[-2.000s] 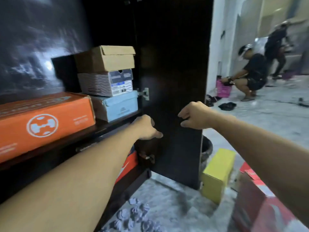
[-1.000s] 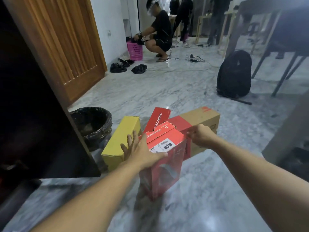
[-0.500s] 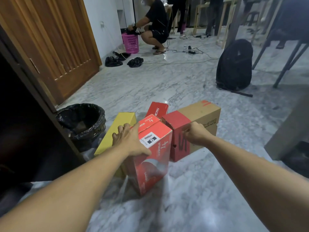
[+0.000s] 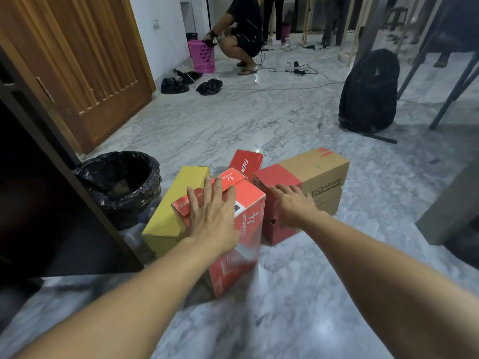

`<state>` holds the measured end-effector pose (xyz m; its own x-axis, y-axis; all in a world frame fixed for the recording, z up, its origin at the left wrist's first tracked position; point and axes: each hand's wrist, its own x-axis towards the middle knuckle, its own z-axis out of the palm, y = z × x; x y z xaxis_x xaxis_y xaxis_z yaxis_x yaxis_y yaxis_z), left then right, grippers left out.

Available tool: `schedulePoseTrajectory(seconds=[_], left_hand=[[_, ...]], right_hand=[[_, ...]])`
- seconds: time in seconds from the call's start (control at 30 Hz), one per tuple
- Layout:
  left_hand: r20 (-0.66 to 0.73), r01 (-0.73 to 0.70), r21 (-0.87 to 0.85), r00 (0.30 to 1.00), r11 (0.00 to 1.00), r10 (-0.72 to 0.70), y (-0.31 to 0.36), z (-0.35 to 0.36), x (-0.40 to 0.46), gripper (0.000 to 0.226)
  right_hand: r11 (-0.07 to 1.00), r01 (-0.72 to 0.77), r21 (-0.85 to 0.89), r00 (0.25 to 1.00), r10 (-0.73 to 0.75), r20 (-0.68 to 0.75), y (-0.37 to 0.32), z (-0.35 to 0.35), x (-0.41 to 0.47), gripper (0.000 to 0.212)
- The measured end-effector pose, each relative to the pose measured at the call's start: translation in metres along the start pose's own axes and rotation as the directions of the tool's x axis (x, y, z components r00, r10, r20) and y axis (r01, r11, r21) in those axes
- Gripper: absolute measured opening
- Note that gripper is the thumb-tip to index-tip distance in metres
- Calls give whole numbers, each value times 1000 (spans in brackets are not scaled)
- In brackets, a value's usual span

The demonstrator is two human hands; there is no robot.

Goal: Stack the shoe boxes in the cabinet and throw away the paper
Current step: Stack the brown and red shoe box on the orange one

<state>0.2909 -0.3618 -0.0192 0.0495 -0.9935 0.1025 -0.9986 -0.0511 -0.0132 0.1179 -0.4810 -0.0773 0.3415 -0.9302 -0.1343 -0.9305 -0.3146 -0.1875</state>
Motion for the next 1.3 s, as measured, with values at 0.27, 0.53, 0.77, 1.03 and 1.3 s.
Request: schedulePoseTrajectory(seconds=[0.27, 0.53, 0.77, 1.03, 1.3], left_hand=[[-168, -265, 27, 949, 964, 266, 44, 6, 2, 79], [-36, -307, -299, 950, 904, 311, 99, 30, 28, 64], [219, -39, -313, 969, 949, 112, 122, 53, 76, 82], [101, 20, -329, 995, 944, 15, 131, 84, 89, 78], [-77, 43, -543, 992, 839, -100, 140, 102, 83, 53]], right_hand=[[986, 80, 143, 984, -55, -170, 27, 9, -25, 49], [990, 79, 114, 986, -61, -158, 62, -2, -11, 56], [998, -35, 50, 987, 42, -153, 93, -19, 22, 43], [933, -246, 262, 943, 293, -160, 156, -27, 69, 38], [764, -393, 512, 849, 515, -117, 195, -44, 69, 81]])
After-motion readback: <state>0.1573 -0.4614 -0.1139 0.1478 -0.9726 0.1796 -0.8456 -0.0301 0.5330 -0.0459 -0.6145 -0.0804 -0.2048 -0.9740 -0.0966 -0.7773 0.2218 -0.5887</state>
